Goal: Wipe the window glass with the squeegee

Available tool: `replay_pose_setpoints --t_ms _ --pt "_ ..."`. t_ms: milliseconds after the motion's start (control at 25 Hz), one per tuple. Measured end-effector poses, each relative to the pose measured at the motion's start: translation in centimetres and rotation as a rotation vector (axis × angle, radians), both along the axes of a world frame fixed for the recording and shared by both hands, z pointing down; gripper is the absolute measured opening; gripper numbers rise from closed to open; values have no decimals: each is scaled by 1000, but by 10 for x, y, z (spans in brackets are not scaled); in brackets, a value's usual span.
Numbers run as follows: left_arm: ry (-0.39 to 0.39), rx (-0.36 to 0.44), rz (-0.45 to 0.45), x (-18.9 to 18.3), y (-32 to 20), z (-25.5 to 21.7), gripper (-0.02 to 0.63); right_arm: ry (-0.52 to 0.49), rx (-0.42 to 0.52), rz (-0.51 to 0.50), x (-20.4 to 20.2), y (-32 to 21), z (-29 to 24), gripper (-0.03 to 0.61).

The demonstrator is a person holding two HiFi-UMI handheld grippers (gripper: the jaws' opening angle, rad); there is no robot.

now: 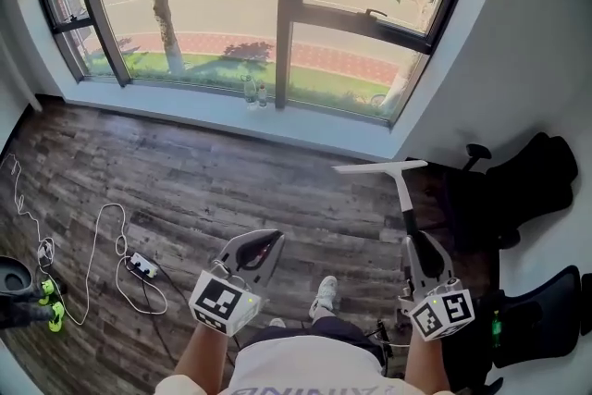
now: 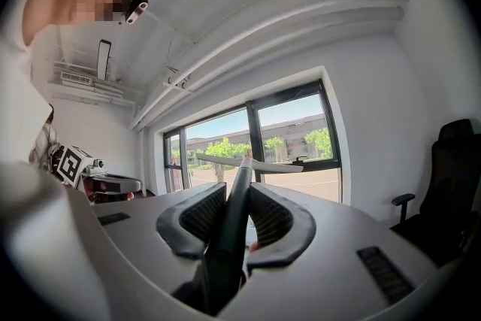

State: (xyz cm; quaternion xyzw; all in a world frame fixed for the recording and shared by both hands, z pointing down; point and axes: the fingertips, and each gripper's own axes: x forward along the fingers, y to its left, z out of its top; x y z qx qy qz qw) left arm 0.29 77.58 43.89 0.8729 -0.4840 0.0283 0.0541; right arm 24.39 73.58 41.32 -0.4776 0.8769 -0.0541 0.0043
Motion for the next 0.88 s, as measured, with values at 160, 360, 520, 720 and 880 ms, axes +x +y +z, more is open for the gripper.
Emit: replay_pose_setpoints --t_ms 160,360,520,720,880 --pt "-32 16 -16 13 -45 -8 17 -42 3 -6 17 -49 3 100" --pt "-53 7 -12 44 -121 -9 17 -63 14 -11 45 -123 3 100" --pt "-62 6 -19 76 -179 -23 17 -75 10 -2 85 -178 -3 100" --pt "-91 3 -20 118 -229 -15 17 -100 6 6 130 -233 13 100" --pt "-94 -4 -11 139 -262 -6 17 -116 -23 4 148 -256 31 100"
